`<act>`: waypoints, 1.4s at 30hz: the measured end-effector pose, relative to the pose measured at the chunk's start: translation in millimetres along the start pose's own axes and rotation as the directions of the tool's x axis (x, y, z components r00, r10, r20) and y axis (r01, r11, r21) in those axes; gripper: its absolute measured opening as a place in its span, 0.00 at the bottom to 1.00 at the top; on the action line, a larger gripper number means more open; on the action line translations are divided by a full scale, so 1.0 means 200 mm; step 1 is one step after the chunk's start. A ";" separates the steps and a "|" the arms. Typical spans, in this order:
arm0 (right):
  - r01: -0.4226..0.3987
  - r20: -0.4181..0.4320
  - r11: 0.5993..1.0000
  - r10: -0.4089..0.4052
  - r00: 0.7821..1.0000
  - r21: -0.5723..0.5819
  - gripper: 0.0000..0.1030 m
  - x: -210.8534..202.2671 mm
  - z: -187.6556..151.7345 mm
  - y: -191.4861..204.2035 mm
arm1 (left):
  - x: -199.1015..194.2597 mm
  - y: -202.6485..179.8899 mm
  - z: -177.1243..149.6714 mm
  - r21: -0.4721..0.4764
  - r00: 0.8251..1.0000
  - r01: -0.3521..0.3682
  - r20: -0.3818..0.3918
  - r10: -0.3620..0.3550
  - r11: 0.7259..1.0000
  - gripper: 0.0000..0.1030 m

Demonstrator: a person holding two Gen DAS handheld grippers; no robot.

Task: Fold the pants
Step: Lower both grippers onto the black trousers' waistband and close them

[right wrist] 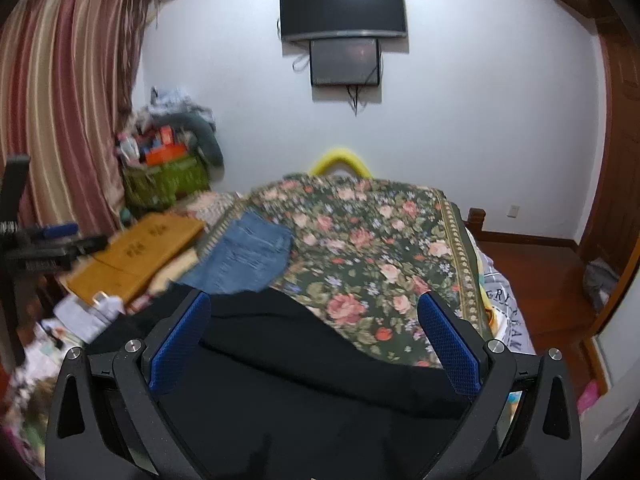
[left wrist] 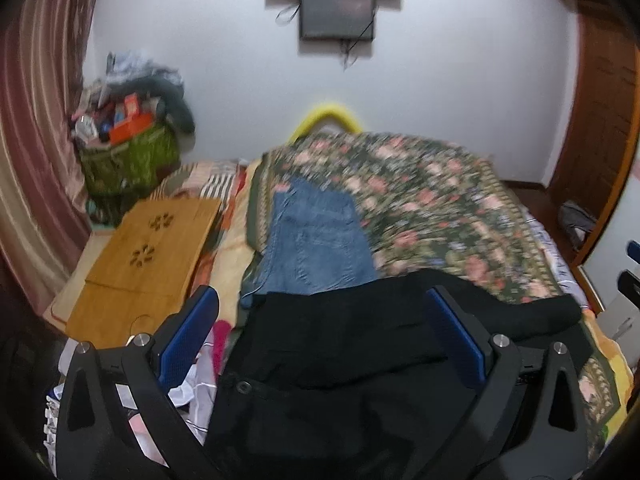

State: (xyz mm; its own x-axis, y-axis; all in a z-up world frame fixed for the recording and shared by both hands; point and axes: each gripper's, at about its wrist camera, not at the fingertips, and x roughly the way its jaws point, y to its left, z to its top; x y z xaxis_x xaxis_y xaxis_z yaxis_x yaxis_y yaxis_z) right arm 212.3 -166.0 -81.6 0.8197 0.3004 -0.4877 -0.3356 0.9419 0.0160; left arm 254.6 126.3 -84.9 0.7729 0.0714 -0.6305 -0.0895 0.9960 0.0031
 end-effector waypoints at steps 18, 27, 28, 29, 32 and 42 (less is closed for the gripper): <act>-0.117 -0.373 0.993 0.115 0.921 0.018 0.98 0.86 -0.13 -0.23 | 1.15 0.41 -0.17 -0.037 0.895 -0.093 -0.441 0.067 0.995 0.70; -0.182 -0.466 0.982 0.184 0.866 0.050 0.90 1.13 -0.14 -0.27 | 1.46 0.40 -0.25 -0.030 0.832 -0.074 -0.553 0.045 0.997 0.66; -0.199 -0.486 0.978 0.203 0.850 0.061 0.86 1.16 -0.15 -0.26 | 1.48 0.40 -0.25 -0.027 0.831 -0.075 -0.554 0.047 0.997 0.66; -0.228 -0.508 0.970 0.236 0.828 0.079 0.84 1.19 -0.16 -0.26 | 1.49 0.40 -0.26 -0.021 0.829 -0.076 -0.557 0.052 0.997 0.66; -0.300 -0.544 0.947 0.313 0.778 0.117 0.79 1.23 -0.19 -0.20 | 1.52 0.39 -0.27 -0.008 0.832 -0.086 -0.550 0.068 0.996 0.63; -0.340 -0.549 0.939 0.312 0.776 0.053 0.45 1.17 -0.26 -0.06 | 1.43 0.38 -0.28 0.007 0.857 -0.132 -0.502 0.117 0.991 0.20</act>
State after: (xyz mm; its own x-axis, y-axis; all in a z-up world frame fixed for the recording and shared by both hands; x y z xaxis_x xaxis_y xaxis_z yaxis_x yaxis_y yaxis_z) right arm 383.9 -114.5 -240.1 0.2765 0.4438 -0.8524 -0.5689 0.7905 0.2270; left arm 433.6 220.4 -307.6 0.3368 0.1508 -0.9294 -0.1864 0.9782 0.0912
